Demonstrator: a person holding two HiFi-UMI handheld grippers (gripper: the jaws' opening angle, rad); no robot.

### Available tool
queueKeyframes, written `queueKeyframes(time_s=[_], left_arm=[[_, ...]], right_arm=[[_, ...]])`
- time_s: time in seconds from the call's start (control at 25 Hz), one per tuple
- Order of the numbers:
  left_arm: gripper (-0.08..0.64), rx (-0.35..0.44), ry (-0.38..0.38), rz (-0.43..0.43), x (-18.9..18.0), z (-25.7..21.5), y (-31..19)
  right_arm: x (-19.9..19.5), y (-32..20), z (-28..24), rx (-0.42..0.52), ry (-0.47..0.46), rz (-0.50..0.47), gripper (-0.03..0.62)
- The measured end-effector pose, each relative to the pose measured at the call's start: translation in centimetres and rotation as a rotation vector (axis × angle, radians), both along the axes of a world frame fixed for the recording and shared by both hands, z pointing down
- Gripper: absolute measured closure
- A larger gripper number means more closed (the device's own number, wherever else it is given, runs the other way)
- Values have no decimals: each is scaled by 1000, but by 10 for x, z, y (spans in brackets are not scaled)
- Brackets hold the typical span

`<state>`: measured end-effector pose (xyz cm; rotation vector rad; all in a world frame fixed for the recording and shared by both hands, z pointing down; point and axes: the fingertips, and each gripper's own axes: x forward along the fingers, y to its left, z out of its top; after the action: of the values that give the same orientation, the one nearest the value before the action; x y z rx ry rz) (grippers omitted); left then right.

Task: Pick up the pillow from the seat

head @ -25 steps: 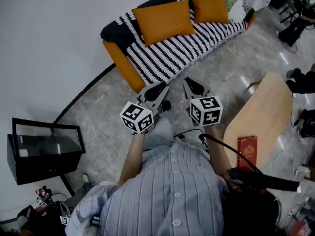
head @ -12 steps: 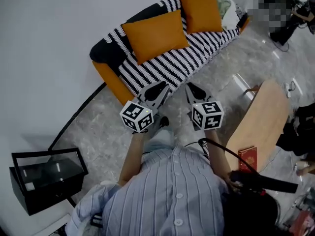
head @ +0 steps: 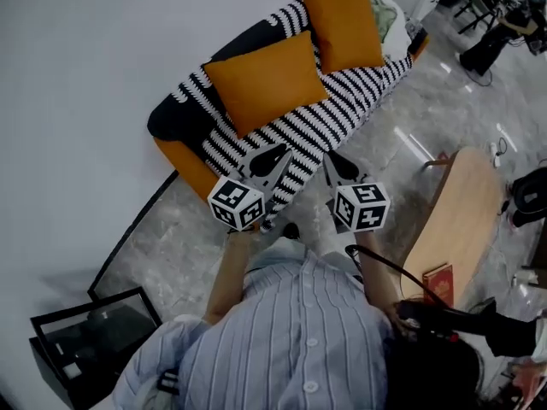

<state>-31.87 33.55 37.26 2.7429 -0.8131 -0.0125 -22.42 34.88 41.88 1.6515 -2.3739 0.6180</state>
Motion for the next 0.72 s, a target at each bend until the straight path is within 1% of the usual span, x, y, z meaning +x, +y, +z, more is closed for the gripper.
queueKeyframes(time_s=[0.16,0.24,0.48,0.72], left_arm=[[517,-34,63,5,-8,5,-22],[516,-50,78,13,-8,9,-26],[516,-59,61,52,1,17,-38],[517,-69,56,46,6,20,-59]], right_arm=[[1,-14,6,-15,14,34,551],[3,-17,9,-24,17,50,551],[11,-31,10,-32,21,77,551],[22,-50,18,-54,9,91,551]])
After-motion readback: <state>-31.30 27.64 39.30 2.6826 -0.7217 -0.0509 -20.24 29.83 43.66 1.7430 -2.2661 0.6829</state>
